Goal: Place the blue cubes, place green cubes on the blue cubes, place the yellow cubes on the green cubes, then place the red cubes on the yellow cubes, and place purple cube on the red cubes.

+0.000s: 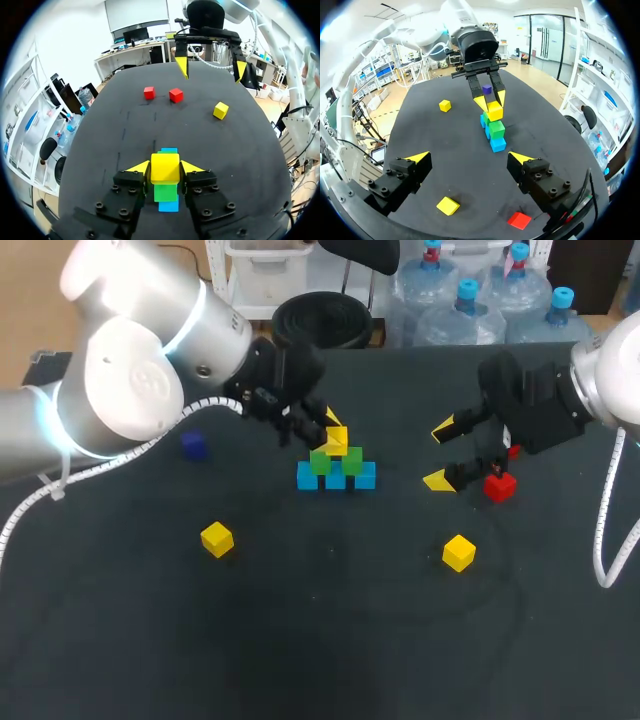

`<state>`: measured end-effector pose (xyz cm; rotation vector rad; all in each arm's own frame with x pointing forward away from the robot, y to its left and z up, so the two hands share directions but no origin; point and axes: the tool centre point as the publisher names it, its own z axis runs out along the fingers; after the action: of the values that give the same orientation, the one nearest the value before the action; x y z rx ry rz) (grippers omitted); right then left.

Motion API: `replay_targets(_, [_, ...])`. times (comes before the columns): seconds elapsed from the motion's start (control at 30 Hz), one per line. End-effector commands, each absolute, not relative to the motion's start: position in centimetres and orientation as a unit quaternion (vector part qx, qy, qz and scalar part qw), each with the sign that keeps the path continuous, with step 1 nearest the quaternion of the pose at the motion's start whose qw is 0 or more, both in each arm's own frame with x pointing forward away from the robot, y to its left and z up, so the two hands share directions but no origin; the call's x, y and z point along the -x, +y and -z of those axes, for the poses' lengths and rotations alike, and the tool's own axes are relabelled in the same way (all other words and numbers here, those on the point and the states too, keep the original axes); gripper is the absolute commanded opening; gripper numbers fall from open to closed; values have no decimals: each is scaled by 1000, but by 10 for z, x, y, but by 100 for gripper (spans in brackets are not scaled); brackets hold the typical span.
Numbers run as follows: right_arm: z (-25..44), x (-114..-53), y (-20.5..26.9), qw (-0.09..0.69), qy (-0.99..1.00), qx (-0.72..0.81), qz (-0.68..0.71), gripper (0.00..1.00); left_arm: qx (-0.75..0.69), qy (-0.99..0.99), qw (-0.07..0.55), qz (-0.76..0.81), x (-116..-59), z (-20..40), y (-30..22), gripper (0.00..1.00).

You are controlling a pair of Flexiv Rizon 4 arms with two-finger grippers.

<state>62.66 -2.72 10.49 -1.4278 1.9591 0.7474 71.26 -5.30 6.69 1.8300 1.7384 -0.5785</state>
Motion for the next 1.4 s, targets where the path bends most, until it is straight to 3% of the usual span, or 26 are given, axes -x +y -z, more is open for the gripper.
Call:
replay_targets(0.03, [-104,-627,-27,299,737,537,-282,100,-680,646,270,217,-716,-65,-54,0])
replay_targets(1.4, [-104,-627,-27,299,737,537,-282,100,-679,650,261,219,-718,-60,-52,0])
